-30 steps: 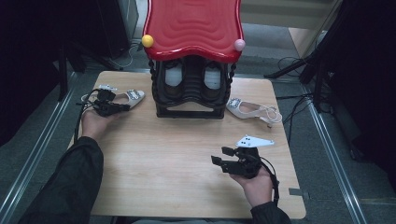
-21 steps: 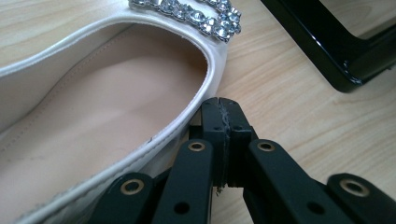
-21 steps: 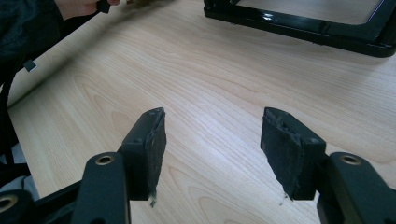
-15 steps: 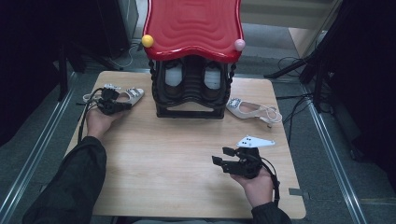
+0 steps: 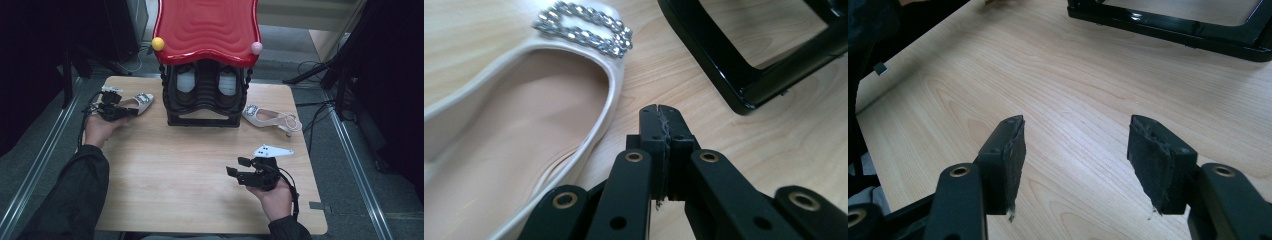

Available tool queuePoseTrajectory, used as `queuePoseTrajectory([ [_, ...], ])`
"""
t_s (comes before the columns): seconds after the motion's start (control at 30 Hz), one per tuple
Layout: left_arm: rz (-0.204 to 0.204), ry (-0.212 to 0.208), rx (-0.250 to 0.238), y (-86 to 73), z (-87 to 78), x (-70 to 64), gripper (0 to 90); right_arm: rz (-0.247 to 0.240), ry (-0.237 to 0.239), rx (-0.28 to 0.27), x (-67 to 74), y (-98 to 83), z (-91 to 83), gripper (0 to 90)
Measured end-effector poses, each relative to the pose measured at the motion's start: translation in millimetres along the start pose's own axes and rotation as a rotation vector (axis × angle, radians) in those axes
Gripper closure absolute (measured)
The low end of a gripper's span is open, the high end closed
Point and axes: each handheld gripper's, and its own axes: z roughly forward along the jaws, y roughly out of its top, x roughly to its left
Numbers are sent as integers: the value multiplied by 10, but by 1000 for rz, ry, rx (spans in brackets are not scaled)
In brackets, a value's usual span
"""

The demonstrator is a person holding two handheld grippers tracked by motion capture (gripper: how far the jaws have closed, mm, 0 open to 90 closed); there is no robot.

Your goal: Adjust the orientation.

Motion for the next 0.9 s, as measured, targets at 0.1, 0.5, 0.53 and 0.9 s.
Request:
queuePoseTrajectory([
  [0.1, -18, -2, -28, -25, -223, 25, 900, -4, 2, 0, -1, 11, 5, 413],
  [0.5, 2, 32, -34, 22, -575, 56, 900, -20, 37, 19, 12, 59, 109, 412],
  [0.53, -3, 47, -40, 18, -594, 78, 900, -25, 35, 21, 12, 60, 118, 412],
  [0.9, -78, 99, -77, -4, -726, 378, 900, -26, 48, 47, 50, 52, 199, 408],
])
